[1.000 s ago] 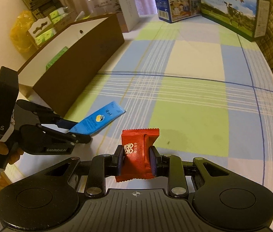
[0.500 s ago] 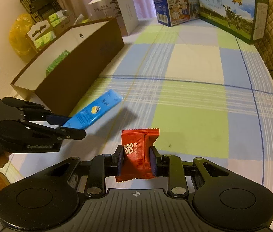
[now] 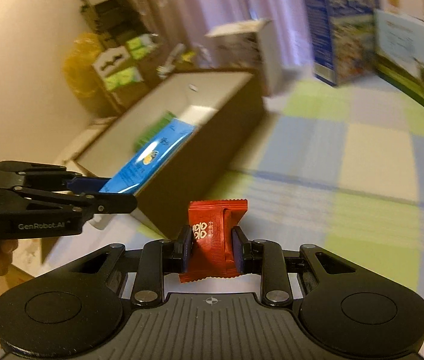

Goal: Organize objects
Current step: 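Carry the blue tube and red packet with both grippers over the brown box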

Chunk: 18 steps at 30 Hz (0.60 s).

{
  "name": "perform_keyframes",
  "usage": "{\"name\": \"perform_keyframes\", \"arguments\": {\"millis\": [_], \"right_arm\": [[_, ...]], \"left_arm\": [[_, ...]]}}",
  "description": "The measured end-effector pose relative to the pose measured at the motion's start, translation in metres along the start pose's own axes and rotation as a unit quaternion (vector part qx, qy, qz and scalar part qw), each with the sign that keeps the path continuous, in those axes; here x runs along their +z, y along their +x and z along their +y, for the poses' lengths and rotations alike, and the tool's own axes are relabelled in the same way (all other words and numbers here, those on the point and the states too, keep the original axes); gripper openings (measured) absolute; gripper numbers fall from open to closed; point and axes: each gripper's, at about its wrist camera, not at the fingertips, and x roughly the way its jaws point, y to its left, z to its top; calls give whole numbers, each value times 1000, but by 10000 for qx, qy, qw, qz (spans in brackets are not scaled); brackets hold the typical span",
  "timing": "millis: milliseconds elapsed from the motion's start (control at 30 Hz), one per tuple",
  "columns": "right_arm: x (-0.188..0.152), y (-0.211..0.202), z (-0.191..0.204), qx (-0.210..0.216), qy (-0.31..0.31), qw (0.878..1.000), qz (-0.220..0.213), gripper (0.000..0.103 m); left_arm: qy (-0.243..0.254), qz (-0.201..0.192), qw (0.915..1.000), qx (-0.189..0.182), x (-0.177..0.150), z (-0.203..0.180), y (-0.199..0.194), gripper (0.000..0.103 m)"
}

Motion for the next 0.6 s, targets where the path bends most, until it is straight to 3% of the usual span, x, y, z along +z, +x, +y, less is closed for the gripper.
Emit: {"name": "perform_keyframes", "arguments": {"millis": [333,600], "right_arm": [[59,78,66,416,-463,9980,-108,25],[80,136,76,228,-244,9994,127,25]], "left_arm": [[-464,-58,9951,873,13,92,-5,30],[-610,192,9934,953,20,143,26,30]]}}
